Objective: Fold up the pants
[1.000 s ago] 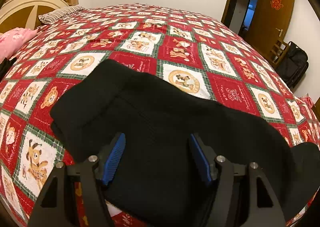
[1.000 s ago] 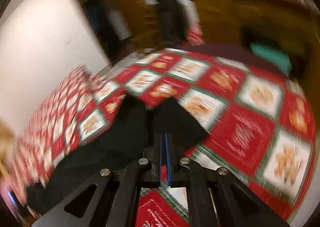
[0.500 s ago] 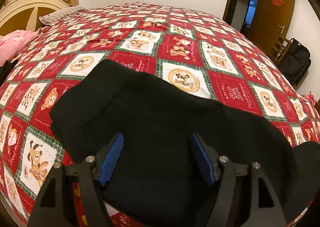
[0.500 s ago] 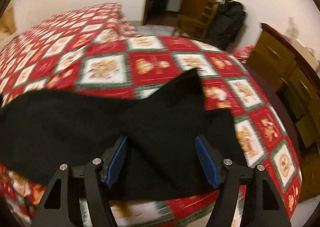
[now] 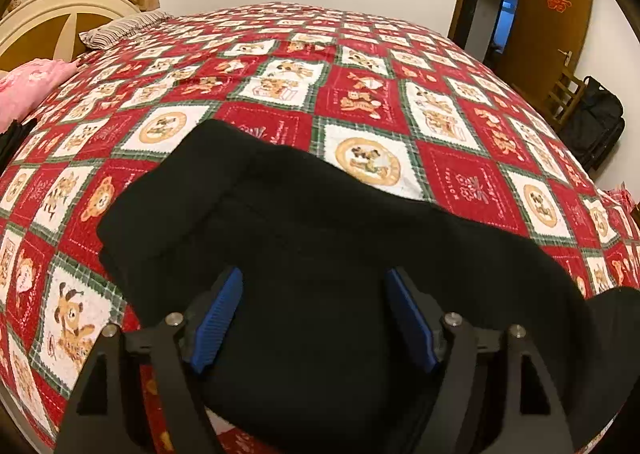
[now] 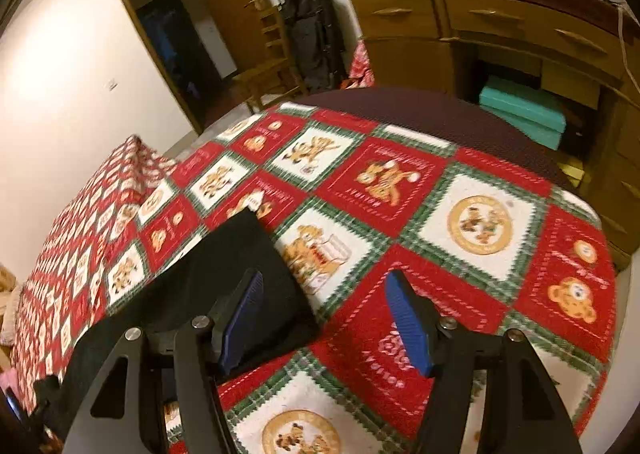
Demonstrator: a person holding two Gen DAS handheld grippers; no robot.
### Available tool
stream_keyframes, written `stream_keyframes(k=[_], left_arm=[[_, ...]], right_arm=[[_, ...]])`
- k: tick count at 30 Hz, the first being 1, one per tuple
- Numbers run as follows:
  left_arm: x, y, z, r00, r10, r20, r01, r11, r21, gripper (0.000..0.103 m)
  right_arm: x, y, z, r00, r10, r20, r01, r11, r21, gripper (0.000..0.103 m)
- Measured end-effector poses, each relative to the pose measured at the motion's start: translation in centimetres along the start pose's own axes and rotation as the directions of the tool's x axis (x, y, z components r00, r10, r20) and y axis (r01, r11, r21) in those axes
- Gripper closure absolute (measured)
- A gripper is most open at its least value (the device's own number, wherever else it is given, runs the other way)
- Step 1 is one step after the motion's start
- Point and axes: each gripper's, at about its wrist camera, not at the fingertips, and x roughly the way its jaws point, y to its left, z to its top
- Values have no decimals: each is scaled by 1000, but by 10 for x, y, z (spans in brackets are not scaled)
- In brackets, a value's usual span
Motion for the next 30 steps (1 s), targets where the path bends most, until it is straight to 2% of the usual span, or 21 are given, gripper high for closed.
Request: stream_keyframes(k=[3, 5, 7, 9, 11, 13, 14, 15, 16, 18, 19, 21, 23, 24, 26, 28, 30], left_arm=[[-1, 1, 1, 1000, -6, -3, 6, 1000, 2, 25], [-5, 5, 2, 1000, -21, 6, 21, 1000, -17, 25], [-10, 12, 5, 1000, -14, 21, 15, 999, -44, 25], [-14, 19, 9, 1000, 0, 28, 1, 998, -56, 25], [-20, 25, 14, 999, 8, 43, -5, 998, -59, 25], [-28, 27, 17, 997, 15, 77, -12, 999, -43, 25], [-32, 26, 17, 995, 22, 95, -19, 999, -30, 25], [-34, 25, 18, 994, 20, 103, -17, 1000, -24, 25], [-36, 23, 17, 994, 2, 109, 0, 1000, -17, 25], [-42, 17, 11, 991, -60, 116, 59, 998, 10, 25], [-43, 12, 6, 990, -84, 117, 81, 996, 31, 25], [-45, 3, 0, 988, -106, 113, 98, 992, 75, 25], [-42, -7, -9, 987, -123, 103, 111, 987, 114, 25], [-40, -10, -11, 987, -127, 94, 114, 985, 129, 25], [-30, -14, -16, 994, -96, 56, 88, 987, 137, 25], [-18, -11, -21, 996, -90, 11, 88, 990, 114, 25], [-21, -11, -25, 995, -87, 41, 80, 988, 134, 25]], right_arm=[[16, 3, -2, 998, 25, -52, -23, 999, 28, 38], [19, 11, -8, 997, 8, -77, -7, 1000, 12, 38], [11, 25, -12, 999, -41, -33, 39, 999, -36, 38], [-4, 50, -11, 1000, -17, 25, 20, 991, -131, 38], [-14, 85, -10, 997, 76, 22, -69, 968, -239, 38], [-16, 126, -13, 974, 219, -59, -226, 918, -325, 38], [-15, 150, -16, 946, 300, -122, -324, 876, -358, 38], [-12, 177, -22, 909, 371, -187, -416, 825, -383, 38], [-8, 198, -28, 879, 414, -236, -476, 785, -397, 38], [1, 250, -47, 797, 492, -351, -603, 679, -419, 38], [6, 277, -58, 747, 525, -408, -664, 623, -414, 38], [19, 329, -83, 627, 576, -524, -777, 515, -363, 38], [34, 383, -114, 515, 580, -631, -854, 417, -313, 38], [38, 401, -126, 494, 568, -658, -866, 390, -314, 38], [46, 441, -157, 472, 528, -706, -879, 341, -333, 38], [56, 467, -181, 434, 492, -754, -897, 311, -314, 38], [64, 485, -202, 436, 452, -779, -896, 297, -329, 38]])
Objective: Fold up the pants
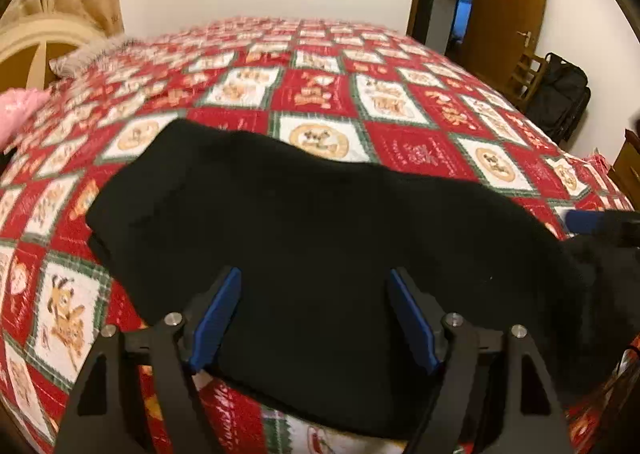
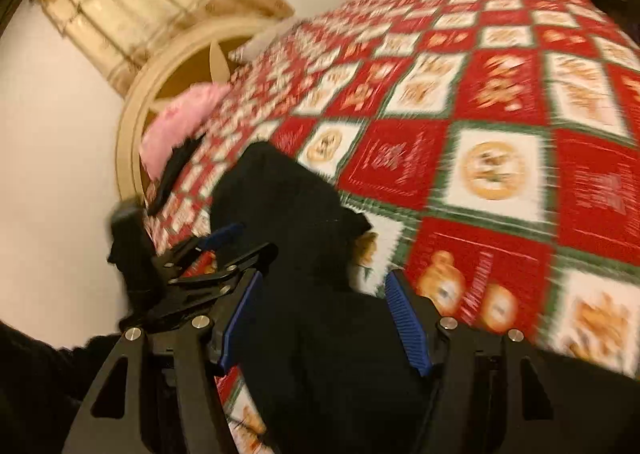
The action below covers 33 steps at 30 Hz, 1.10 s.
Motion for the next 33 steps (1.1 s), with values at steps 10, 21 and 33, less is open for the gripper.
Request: stream_keyframes(k=[10, 21, 33], left_arm=[[2, -1, -4, 1000, -5, 29, 5, 1000, 7, 22], [4, -2, -3, 1000, -3, 29, 2, 1000, 9, 21], [5, -3, -3, 1000, -7, 30, 7, 1000, 8, 19]], right_arm=[[19, 12, -12, 977, 198, -82, -196, 980, 36, 38], [34, 7, -3, 962, 262, -74, -252, 961, 116, 38], [27, 17, -12, 938, 340, -70, -334, 939, 83, 37]])
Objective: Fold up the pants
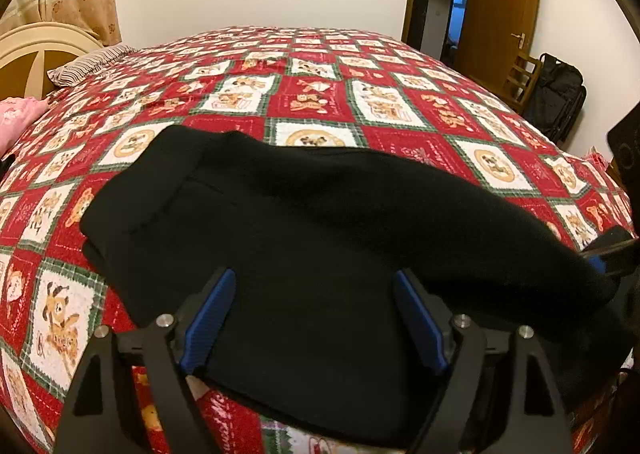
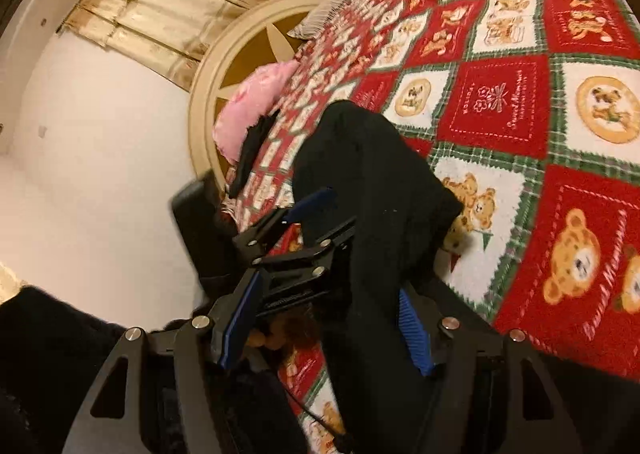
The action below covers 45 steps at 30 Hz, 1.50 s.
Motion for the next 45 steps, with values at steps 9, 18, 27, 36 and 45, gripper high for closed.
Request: stream_keyframes(k=[9, 18, 27, 36, 45], left_arm=[[0, 1, -1, 1000, -3, 1, 3, 1000, 0, 18], [3, -1, 0, 1000, 3, -2, -3, 1000, 11, 16], [3, 0, 1, 1000, -8, -4, 8, 1000, 20, 14], [3, 0, 1, 1000, 0, -9, 0, 999, 36, 14], [3, -1, 3, 1000, 10, -18, -10, 999, 38, 14]], right_arm=[[32, 9, 9, 999, 39, 14, -38, 999, -9, 36], [13, -28, 45, 965, -106, 241, 67, 984, 164, 38], [-17, -37, 86, 966, -257, 37, 256, 966, 21, 95], [-103, -21, 33, 814, -565, 136, 575, 816, -54, 90], [-215, -15, -87, 602, -781, 165, 783, 618, 67, 71]])
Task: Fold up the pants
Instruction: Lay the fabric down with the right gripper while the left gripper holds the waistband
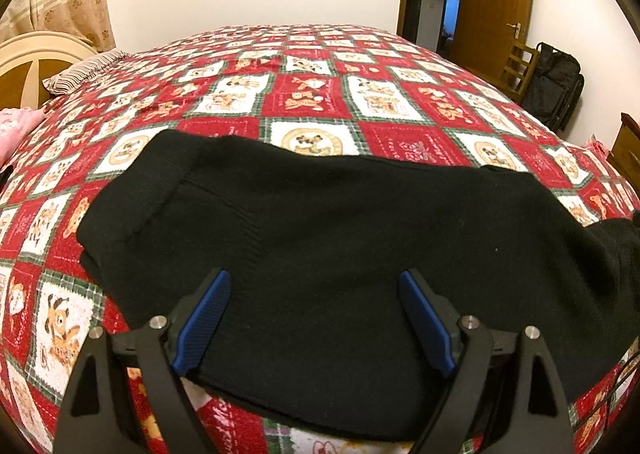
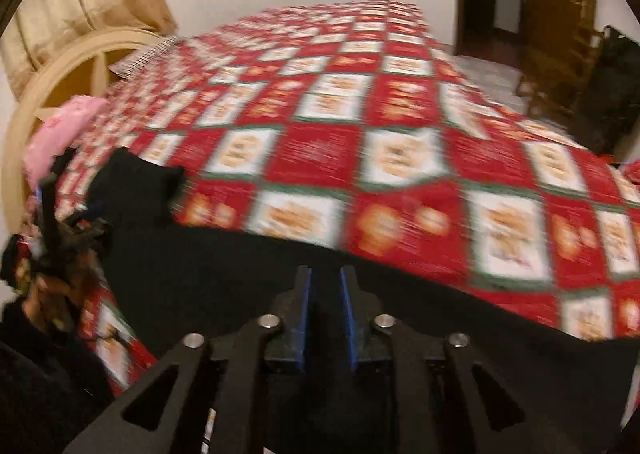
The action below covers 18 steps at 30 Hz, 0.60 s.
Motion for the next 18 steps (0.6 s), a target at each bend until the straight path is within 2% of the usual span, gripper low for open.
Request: stream_keyframes(k=[1, 2, 3, 5, 9, 13, 16, 18], left_arm=[[0, -1, 0, 1000, 4, -3, -4, 1000, 1, 14], [0, -1, 1, 1000, 8, -6, -8, 1000, 1, 14], [0, -2, 1, 1000, 11, -8, -11, 1000, 2, 14], [0, -1, 1, 1000, 11, -8, -11, 1000, -3, 13], [1, -2, 2, 1000, 21, -11, -21, 1000, -1, 13], [2, -2, 3, 1000, 23, -14, -23, 1000, -4, 12], [3, -3, 4, 999, 31, -21, -31, 1000, -3, 11], [4, -3, 5, 999, 34, -26, -34, 999, -10, 11]], right_arm=[[-1, -6, 0, 1000, -9, -9, 9, 1000, -15, 62], [-2, -17, 0, 999, -30, -23, 29, 998, -55, 48], [-1, -22, 1, 998, -51, -31, 48, 996, -80, 45], [6, -38, 7, 995, -82, -62, 73, 987, -143, 45], [24, -57, 11, 983, -44, -178, 1, 972, -236, 45], [20, -65, 4, 979, 3, -206, -53, 970, -238, 45], [13, -58, -10, 968, 14, -250, -83, 960, -268, 45], [9, -51, -17, 963, -2, -270, -76, 958, -276, 49]])
